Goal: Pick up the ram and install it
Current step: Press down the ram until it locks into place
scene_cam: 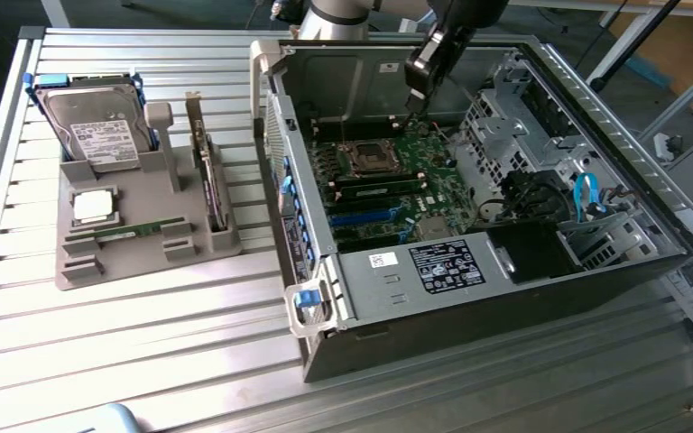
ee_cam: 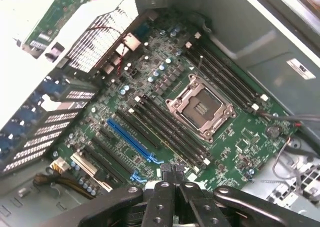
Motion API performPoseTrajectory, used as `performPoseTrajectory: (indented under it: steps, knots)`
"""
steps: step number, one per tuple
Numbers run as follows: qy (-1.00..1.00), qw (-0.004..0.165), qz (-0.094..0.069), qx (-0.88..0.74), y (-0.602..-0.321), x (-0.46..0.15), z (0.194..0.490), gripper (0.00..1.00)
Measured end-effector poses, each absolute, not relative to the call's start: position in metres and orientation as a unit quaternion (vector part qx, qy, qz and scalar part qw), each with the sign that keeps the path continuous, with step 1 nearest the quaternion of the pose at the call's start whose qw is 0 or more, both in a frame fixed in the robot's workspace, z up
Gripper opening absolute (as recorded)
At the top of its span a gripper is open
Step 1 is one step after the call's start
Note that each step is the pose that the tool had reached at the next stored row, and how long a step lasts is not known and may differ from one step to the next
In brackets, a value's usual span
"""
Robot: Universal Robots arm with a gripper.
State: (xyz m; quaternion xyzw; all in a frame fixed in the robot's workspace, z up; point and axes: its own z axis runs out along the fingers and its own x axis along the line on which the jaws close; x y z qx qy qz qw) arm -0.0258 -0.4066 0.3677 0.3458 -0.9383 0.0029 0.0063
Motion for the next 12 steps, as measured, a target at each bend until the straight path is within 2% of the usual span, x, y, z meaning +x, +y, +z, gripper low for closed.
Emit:
performPoseTrajectory:
  steps: [12]
  knots:
    - [-0.965, 0.006, 0.002, 0.262, -0.4066, -0.0258, 0.3678, 0.11]
